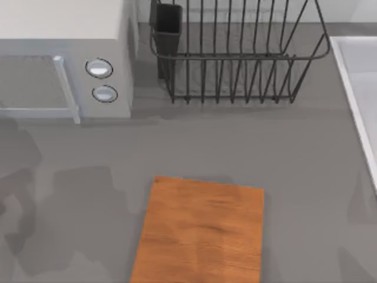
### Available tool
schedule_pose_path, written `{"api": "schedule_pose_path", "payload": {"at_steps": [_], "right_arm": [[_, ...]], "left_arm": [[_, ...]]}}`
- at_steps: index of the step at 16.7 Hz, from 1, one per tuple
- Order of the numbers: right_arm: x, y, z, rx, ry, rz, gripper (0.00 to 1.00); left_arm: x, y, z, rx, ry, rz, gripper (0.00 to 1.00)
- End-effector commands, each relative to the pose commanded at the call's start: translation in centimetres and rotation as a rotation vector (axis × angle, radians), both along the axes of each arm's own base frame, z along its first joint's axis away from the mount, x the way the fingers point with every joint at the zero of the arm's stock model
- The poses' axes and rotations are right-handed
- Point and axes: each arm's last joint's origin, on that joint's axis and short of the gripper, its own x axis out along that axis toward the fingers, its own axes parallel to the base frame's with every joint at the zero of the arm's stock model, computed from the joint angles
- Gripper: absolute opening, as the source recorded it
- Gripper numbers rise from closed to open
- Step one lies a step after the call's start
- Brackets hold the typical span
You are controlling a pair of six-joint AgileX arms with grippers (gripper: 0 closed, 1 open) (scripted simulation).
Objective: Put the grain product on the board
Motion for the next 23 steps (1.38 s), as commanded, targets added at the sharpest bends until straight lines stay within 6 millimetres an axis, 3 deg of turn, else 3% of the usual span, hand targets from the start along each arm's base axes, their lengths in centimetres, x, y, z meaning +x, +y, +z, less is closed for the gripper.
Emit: {"api": "schedule_pose_path", "payload": {"at_steps": [3,9,14,23], "right_arm": [[0.0,0.0,0.0,0.000,0.000,0.000,1.00],[0.0,0.0,0.0,0.000,0.000,0.000,1.00],[0.0,0.0,0.0,0.000,0.000,0.000,1.00],[0.0,0.0,0.0,0.000,0.000,0.000,1.00]], "left_arm": [[0.0,0.1,-1.2,-0.002,0.007,0.004,1.00],[0.1,0.2,-6.4,0.001,-0.002,0.004,1.00],[0.0,0.2,-7.0,-0.001,0.003,0.004,1.00],[0.0,0.2,-7.0,-0.001,0.003,0.004,0.32]]}}
